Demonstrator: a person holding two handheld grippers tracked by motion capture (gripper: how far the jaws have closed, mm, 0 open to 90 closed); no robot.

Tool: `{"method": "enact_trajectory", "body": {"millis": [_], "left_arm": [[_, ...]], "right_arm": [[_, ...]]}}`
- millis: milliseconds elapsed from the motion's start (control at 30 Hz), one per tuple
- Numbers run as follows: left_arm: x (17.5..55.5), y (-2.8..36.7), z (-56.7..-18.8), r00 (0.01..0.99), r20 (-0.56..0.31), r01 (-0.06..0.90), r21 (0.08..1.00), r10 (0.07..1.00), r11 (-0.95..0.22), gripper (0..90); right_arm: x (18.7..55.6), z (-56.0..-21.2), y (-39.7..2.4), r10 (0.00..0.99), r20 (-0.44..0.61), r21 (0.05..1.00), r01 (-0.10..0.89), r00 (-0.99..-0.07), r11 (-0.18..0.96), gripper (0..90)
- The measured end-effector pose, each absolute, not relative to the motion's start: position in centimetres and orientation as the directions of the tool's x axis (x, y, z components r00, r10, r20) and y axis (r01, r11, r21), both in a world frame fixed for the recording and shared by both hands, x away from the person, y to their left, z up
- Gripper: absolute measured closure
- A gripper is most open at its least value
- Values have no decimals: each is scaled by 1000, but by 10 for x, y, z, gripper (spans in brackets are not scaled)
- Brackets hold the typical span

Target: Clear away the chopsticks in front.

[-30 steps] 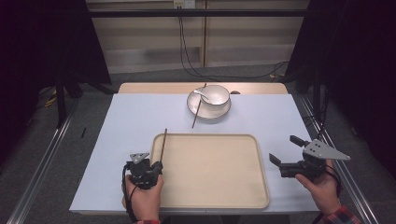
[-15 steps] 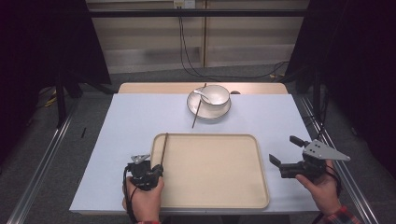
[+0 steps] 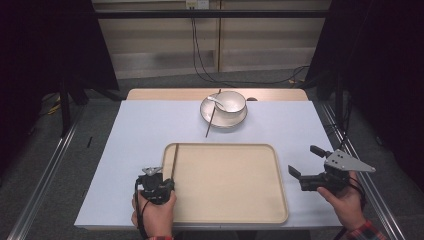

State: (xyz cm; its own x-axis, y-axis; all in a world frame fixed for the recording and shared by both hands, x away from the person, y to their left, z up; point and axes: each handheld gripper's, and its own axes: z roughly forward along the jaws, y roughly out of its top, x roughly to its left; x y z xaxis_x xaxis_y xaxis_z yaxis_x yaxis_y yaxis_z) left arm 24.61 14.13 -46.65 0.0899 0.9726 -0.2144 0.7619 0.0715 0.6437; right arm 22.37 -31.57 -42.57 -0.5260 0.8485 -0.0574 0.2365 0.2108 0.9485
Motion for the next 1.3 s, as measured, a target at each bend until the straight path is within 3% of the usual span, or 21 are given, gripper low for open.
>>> {"method": "enact_trajectory", "body": {"millis": [267,400,800,1300], "left_arm": [[250,141,-463,97,-215,745,663,972,73,780],[255,140,-456,114,-221,710,700,969,76,710],[293,132,-434,209,-327,624,770,922,131,535],[372,97,-433,378,-238,521,854,895,7,306]], "right_arm": [[223,-426,-316,850,-60,948,238,-523,213,2],[224,-426,-316,850,-57,947,240,-524,212,2],[224,-426,-316,848,-66,947,234,-526,219,3],[223,-427,-316,846,-73,945,236,-529,228,3]]}}
